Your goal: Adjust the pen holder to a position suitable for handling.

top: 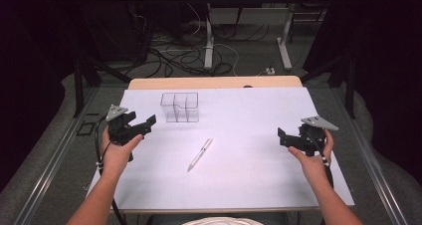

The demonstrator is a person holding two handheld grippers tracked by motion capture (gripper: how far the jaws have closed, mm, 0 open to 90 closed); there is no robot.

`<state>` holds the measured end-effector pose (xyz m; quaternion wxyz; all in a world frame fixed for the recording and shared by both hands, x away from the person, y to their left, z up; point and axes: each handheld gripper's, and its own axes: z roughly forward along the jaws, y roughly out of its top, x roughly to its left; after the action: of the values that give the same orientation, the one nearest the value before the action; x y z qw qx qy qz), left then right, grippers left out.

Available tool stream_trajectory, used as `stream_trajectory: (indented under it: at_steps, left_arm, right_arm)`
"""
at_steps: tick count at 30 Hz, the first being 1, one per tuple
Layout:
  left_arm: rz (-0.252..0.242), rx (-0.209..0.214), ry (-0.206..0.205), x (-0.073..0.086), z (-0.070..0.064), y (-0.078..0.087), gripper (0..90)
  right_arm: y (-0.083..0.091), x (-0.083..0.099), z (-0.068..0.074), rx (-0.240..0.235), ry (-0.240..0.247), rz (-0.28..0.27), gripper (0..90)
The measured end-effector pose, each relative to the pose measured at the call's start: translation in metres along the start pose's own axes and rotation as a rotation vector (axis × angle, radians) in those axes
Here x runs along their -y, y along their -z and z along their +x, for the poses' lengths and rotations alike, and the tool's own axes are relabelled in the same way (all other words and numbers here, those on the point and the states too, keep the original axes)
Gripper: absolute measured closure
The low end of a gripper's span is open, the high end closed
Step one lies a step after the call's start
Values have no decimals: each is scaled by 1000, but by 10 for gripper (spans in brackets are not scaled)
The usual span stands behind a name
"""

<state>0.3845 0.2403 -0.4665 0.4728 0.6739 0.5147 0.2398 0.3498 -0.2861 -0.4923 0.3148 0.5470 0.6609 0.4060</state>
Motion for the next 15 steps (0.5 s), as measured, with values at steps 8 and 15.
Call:
stream_trajectory:
  at_steps: [8, 15]
  left_arm:
    - [19, -26, -33, -18, -9, -10, 294]
    - [32, -40, -39, -33, -11, -16, 330]
  right_arm:
    - [2, -1, 2, 3, 2, -13, 5]
    - [2, -1, 2, -1, 2, -10, 5]
